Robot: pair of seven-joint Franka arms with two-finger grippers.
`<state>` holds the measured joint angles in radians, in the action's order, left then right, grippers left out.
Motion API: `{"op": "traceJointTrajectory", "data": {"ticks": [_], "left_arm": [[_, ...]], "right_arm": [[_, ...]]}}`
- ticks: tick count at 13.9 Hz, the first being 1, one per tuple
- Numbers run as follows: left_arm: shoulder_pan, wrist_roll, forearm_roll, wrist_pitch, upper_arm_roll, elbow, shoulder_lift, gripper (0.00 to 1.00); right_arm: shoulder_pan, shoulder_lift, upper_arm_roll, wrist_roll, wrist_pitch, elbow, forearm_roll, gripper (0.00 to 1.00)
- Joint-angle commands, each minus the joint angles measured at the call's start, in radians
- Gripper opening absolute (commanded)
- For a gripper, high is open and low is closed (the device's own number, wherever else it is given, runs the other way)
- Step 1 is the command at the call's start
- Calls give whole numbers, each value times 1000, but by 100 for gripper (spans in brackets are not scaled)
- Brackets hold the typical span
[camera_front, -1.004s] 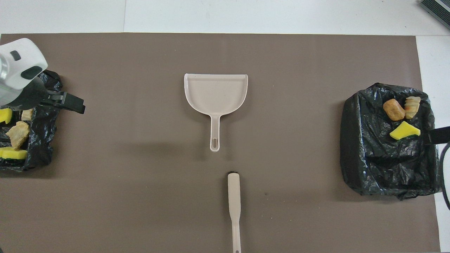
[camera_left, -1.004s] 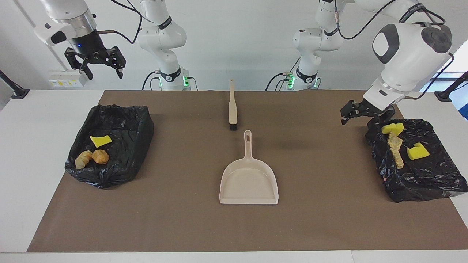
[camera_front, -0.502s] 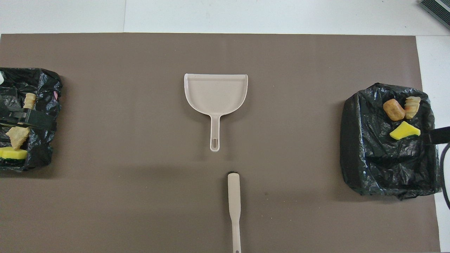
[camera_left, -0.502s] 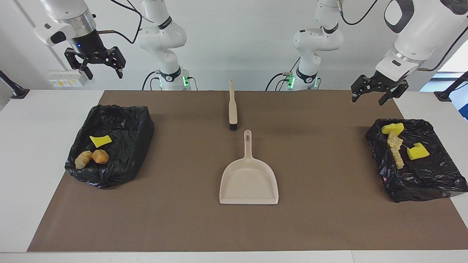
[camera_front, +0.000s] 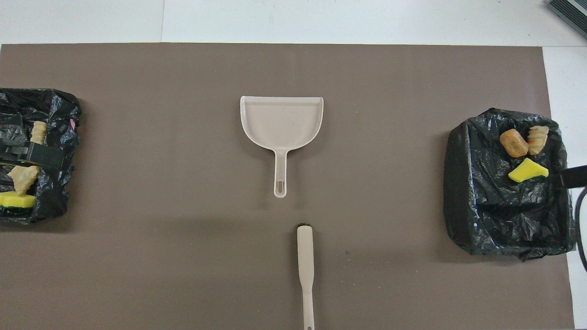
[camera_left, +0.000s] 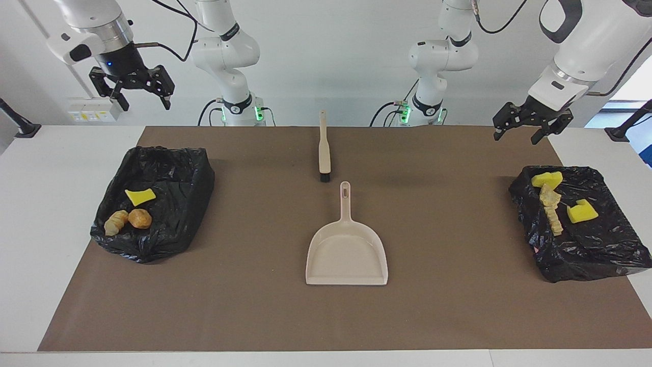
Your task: Sweep and dump trash in bin
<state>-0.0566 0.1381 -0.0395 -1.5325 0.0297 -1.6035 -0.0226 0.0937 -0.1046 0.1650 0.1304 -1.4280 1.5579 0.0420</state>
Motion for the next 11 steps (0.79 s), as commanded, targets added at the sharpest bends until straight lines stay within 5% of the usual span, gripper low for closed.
{"op": "traceJointTrajectory", "data": {"ticks": [1, 11], "left_arm": [[0, 8, 13, 0, -7, -9, -16, 100], [4, 9, 13, 5, -7, -10, -22, 100]], "right_arm": [[-12, -10, -5, 12, 9, 14, 1, 100], [-12, -12, -5, 12, 11, 14, 1, 100]]}}
